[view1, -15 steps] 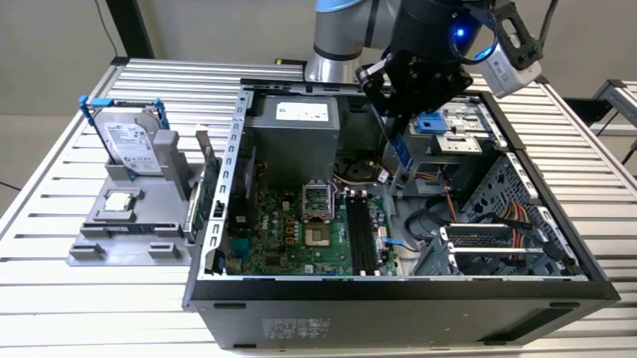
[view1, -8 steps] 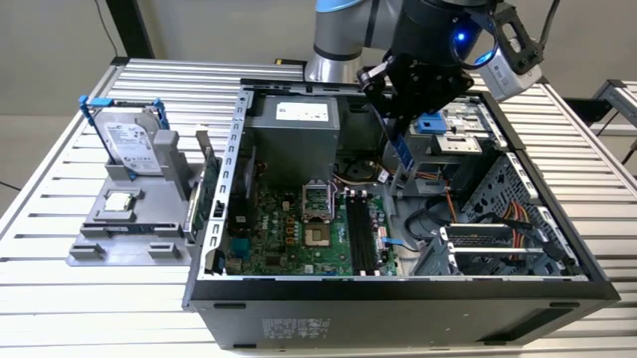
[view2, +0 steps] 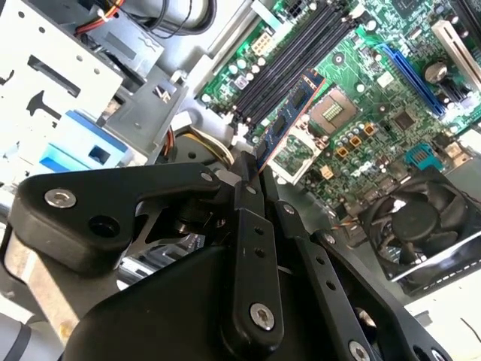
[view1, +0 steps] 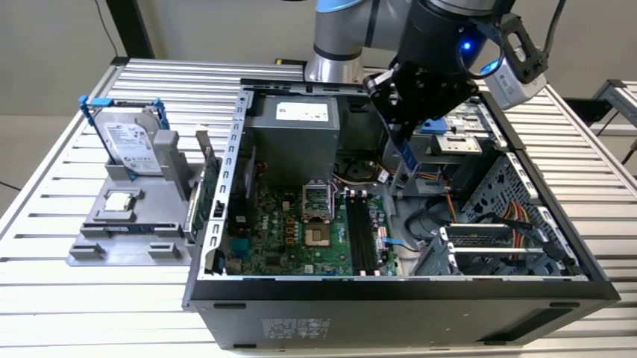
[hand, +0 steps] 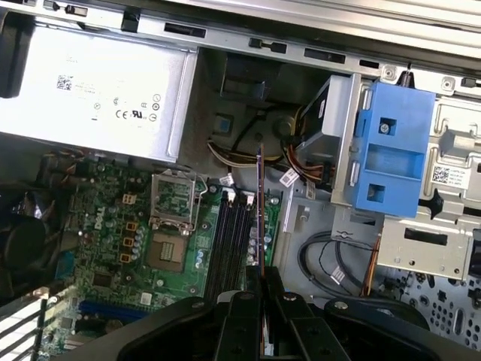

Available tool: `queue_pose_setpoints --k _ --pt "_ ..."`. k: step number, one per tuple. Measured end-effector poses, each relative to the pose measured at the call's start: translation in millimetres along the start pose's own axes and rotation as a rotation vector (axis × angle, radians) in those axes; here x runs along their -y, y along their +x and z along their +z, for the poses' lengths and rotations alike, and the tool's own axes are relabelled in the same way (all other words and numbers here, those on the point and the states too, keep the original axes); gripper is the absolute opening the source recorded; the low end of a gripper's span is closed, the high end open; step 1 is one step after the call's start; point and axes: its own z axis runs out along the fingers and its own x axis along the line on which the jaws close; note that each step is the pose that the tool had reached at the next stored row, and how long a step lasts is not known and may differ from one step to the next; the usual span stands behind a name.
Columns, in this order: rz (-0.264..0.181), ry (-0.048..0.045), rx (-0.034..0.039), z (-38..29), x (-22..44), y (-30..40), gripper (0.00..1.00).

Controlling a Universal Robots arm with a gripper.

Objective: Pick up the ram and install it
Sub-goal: 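Insert the ram into the slot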

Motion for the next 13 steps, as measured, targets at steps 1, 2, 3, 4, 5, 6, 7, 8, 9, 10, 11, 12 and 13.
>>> queue_pose_setpoints --k 1,2,3,4,5,6,7,8,9,10,11,12,13 --pt "0.000 0.0000 0.0004 0.8 0.5 -0.8 0.00" --pt "0.000 0.0001 0.0011 1.7 0.9 -1.4 0.00" --pt "0.000 0.0004 0.0024 2.5 1.2 -1.5 0.00" --pt "0.000 0.0006 0.0041 3.6 1.5 -1.6 0.00" --pt "0.001 0.0008 0.0057 4.7 1.8 -2.0 0.00" --pt "0.003 0.0013 0.0086 5.6 2.0 -2.1 0.00" --pt "0.005 0.0015 0.0106 6.6 2.1 -2.2 0.00" --pt "0.006 0.0017 0.0117 7.5 2.2 -2.5 0.00" --pt "0.007 0.0018 0.0124 8.4 2.3 -2.8 0.00" --pt "0.008 0.0021 0.0125 9.1 2.5 -3.0 0.00" --pt "0.010 0.0030 0.0126 9.8 2.5 -3.3 0.00" --pt "0.011 0.0052 0.0123 10.5 2.6 -3.6 0.00" --pt "0.013 0.0127 0.0114 14.5 3.1 -4.1 0.00"
